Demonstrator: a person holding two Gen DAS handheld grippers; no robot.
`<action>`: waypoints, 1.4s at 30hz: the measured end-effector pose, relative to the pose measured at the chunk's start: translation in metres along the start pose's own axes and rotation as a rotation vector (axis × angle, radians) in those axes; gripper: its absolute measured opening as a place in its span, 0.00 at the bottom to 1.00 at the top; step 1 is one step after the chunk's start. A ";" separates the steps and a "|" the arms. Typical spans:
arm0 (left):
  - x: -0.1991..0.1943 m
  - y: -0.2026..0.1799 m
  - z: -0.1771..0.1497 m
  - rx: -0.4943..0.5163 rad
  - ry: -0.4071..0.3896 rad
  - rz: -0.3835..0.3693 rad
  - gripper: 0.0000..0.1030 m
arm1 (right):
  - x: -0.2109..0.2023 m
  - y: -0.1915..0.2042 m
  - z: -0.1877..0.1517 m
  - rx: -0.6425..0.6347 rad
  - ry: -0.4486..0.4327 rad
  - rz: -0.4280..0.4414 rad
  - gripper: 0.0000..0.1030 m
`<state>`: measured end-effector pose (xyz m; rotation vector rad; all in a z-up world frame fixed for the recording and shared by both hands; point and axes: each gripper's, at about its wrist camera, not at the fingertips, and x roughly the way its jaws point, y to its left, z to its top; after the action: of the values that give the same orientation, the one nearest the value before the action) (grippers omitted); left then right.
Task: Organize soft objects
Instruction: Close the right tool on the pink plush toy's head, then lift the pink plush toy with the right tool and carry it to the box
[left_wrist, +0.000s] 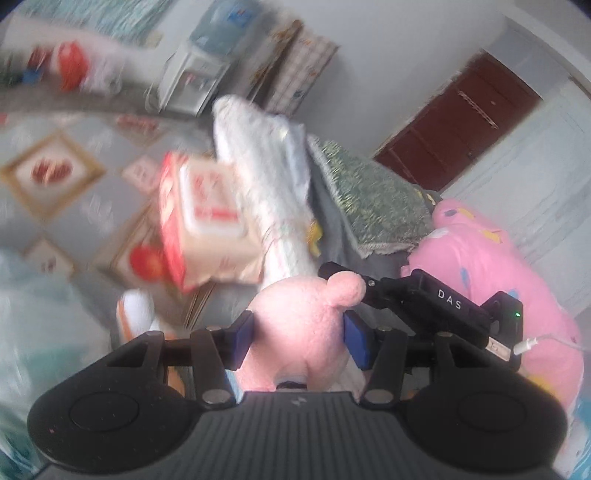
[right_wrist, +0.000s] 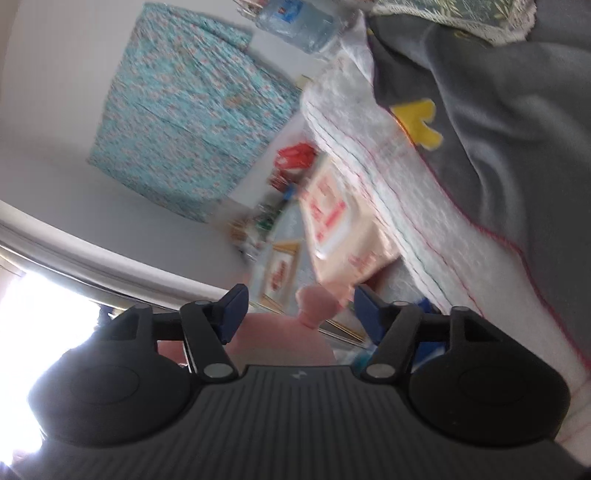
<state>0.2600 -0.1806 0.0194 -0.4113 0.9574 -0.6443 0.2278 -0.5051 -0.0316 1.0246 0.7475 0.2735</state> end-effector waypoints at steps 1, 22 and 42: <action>0.002 0.005 -0.004 -0.018 0.004 0.007 0.52 | 0.004 -0.002 -0.003 0.004 0.014 -0.008 0.53; -0.002 -0.002 -0.012 0.182 0.000 0.108 0.65 | 0.034 -0.007 -0.011 -0.046 0.051 -0.035 0.19; -0.015 -0.018 -0.032 0.415 -0.047 0.225 0.46 | 0.045 -0.002 -0.018 -0.056 0.090 -0.030 0.26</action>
<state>0.2206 -0.1855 0.0220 0.0488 0.7858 -0.6058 0.2486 -0.4700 -0.0581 0.9523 0.8318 0.3142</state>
